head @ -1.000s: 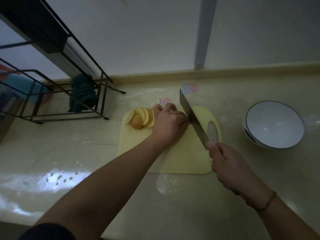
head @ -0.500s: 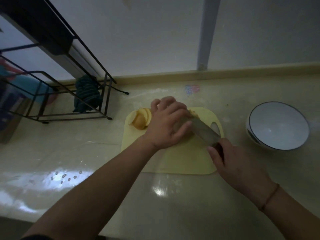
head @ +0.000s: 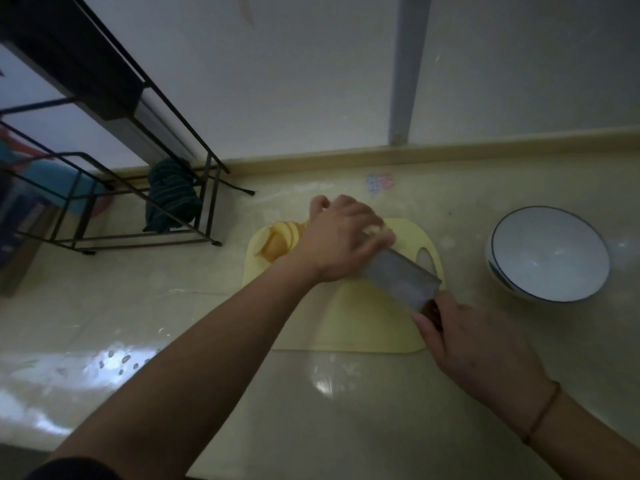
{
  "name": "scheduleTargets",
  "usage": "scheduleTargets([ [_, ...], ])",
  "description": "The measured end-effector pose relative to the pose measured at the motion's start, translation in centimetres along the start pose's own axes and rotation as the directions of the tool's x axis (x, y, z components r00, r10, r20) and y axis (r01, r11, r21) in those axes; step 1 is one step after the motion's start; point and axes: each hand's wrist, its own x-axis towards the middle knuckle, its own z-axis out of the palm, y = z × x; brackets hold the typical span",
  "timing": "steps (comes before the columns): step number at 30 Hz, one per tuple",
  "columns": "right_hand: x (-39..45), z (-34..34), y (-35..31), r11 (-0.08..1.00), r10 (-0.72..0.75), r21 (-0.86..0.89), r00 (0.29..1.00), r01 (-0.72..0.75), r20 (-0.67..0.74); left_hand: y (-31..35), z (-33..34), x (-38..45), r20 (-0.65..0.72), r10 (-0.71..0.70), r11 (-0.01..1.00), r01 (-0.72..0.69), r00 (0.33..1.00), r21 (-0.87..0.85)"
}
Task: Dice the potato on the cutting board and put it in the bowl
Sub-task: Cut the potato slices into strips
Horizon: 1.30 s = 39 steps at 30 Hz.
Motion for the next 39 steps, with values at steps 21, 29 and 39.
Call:
scheduleTargets([
  [21,0.9,-2.1,-1.3,0.647,0.227,0.73,0.969,-0.222,0.093,-4.9,-1.0,0.1,0.229,0.053,0.941,-0.126,0.972,0.314],
  [29,0.7,-1.4,-1.2,0.659,0.202,0.722,0.974,-0.21,0.099,-3.3,-0.2,-0.7,-0.025,-0.008,1.0,0.008,1.0,0.026],
  [39,0.6,-1.5,-1.5,0.657,0.208,0.723,0.973,-0.215,0.1,-4.9,0.2,-2.0,-0.08,0.073,0.992,-0.065,0.994,0.104],
])
